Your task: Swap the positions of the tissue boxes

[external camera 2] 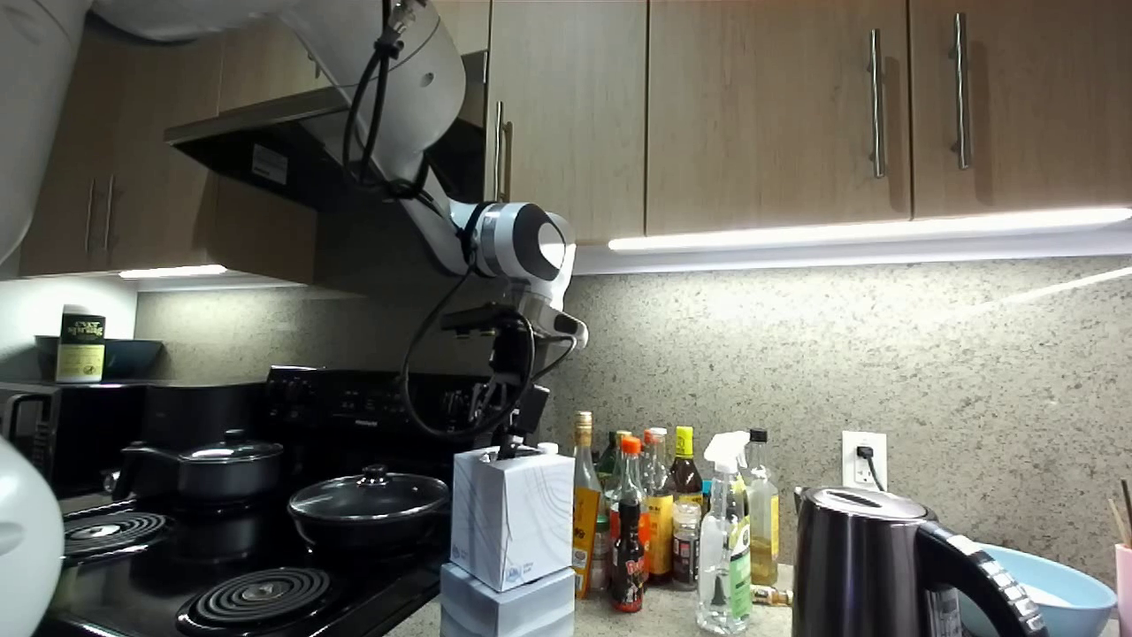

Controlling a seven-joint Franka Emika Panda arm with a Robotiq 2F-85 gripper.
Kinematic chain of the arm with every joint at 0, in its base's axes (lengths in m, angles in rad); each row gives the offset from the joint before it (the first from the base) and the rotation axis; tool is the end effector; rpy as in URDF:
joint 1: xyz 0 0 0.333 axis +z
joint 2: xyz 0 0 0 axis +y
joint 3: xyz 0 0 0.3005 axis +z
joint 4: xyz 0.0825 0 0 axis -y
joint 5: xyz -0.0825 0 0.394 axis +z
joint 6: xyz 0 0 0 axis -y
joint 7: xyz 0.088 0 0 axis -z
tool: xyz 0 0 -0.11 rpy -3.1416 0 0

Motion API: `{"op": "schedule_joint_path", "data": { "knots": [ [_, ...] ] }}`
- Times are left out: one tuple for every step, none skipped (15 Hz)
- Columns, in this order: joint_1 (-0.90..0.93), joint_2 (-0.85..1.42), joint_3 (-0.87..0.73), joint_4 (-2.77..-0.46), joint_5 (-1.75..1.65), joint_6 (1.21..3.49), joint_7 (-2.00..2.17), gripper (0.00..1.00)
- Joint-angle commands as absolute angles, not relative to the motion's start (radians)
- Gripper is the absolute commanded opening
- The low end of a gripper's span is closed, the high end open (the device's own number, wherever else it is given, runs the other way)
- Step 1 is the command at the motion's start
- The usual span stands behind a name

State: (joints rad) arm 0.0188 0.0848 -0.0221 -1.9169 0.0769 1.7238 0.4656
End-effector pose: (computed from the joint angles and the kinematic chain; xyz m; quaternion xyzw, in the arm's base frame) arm 0.5547 0.0057 0.4062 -0.9600 0.2408 0.1429 0.0032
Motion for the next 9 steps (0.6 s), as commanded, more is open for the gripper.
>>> {"op": "schedule_joint_path", "data": {
  "knots": [
    [0.021,0.031,-0.017,-1.944,0.031,1.724,0.467,0.97],
    [0.021,0.021,-0.016,-1.946,0.024,1.727,0.464,0.99],
    [0.020,0.004,-0.014,-1.952,0.016,1.735,0.460,1.00],
    [0.019,-0.012,-0.013,-1.956,0.015,1.743,0.454,1.00],
    [0.018,-0.032,-0.011,-1.961,0.012,1.752,0.449,1.00],
    [0.018,-0.050,-0.009,-1.966,0.006,1.762,0.446,1.00],
    [0.018,-0.067,-0.006,-1.969,0.003,1.769,0.447,1.00],
    [0.017,-0.084,-0.003,-1.973,0.000,1.776,0.447,1.00],
    [0.017,-0.101,0.001,-1.979,-0.005,1.785,0.448,1.00]
  ]
}}
